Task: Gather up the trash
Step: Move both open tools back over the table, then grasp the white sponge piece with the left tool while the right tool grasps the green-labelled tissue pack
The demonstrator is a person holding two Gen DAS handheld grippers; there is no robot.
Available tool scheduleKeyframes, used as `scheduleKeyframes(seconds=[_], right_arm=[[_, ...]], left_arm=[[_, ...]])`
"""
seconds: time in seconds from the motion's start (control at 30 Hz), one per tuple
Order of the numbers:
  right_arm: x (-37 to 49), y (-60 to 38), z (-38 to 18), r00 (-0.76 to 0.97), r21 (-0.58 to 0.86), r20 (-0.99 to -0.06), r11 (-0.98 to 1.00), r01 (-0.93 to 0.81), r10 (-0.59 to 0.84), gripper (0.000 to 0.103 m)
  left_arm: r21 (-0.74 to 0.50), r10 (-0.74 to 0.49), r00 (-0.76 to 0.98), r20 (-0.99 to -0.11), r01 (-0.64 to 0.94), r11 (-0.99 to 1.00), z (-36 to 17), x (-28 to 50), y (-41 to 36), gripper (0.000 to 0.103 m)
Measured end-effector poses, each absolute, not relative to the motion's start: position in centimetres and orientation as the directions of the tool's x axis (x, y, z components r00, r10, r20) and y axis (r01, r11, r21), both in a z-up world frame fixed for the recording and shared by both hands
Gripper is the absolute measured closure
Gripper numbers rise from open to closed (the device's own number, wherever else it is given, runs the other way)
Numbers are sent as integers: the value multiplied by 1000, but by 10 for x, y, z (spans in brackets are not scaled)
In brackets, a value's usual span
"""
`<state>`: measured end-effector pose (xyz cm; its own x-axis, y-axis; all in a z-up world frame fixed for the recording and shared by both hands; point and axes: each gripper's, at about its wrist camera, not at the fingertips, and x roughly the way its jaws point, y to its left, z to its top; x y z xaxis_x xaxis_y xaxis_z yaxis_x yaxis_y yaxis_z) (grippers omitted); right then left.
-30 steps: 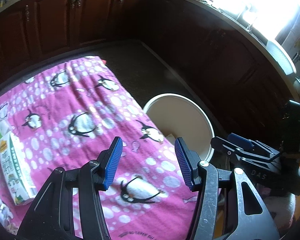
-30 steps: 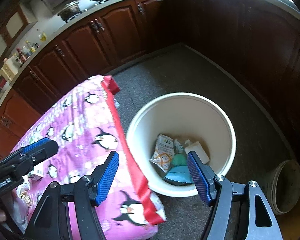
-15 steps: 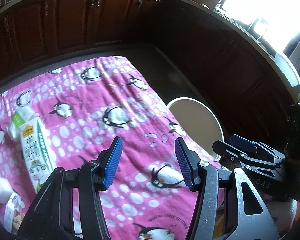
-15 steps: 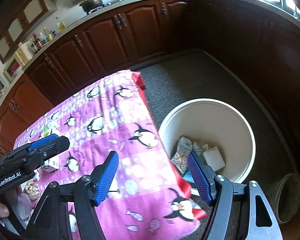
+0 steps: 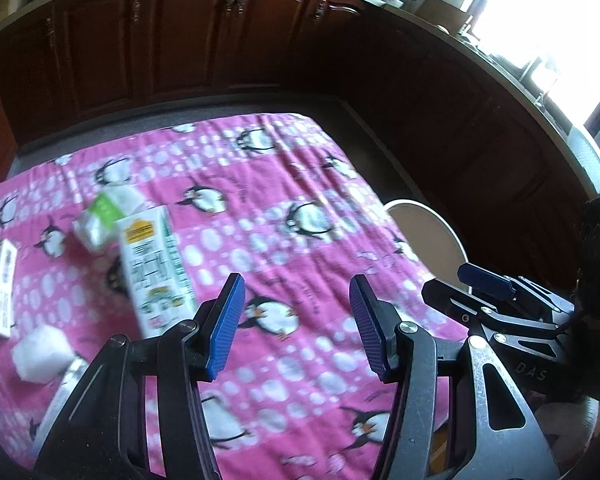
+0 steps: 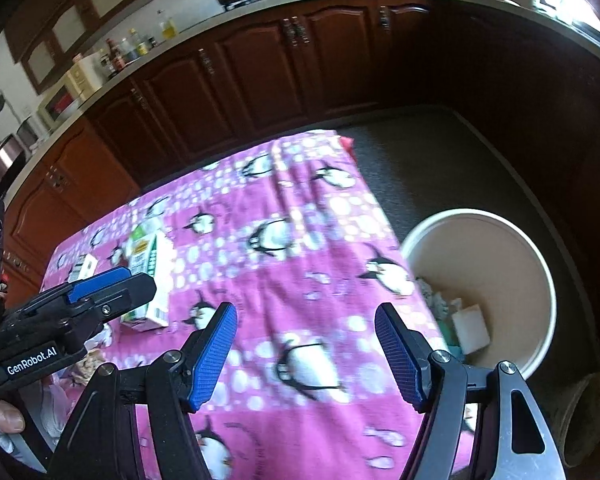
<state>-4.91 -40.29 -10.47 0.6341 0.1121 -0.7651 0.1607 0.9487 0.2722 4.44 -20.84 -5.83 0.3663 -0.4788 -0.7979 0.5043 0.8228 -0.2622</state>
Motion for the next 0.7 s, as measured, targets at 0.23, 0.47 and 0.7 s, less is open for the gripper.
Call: scheduleKeyframes(seconds=[0.23, 0.47, 0.7], right_arm=[[-36, -358, -105, 619, 281, -764, 958, 64, 183, 34], [-25, -320, -107, 595, 295, -765, 955, -16, 246, 34], [-15, -290, -106, 573, 289, -771, 954, -75, 278, 34]], left_arm=[[-259, -445, 384, -809, 448, 856, -59, 47, -159, 50], [-253, -393, 389, -833, 363, 897, -65, 53, -88, 50], [-241, -344, 376, -860, 295, 924, -81, 62, -23, 43]])
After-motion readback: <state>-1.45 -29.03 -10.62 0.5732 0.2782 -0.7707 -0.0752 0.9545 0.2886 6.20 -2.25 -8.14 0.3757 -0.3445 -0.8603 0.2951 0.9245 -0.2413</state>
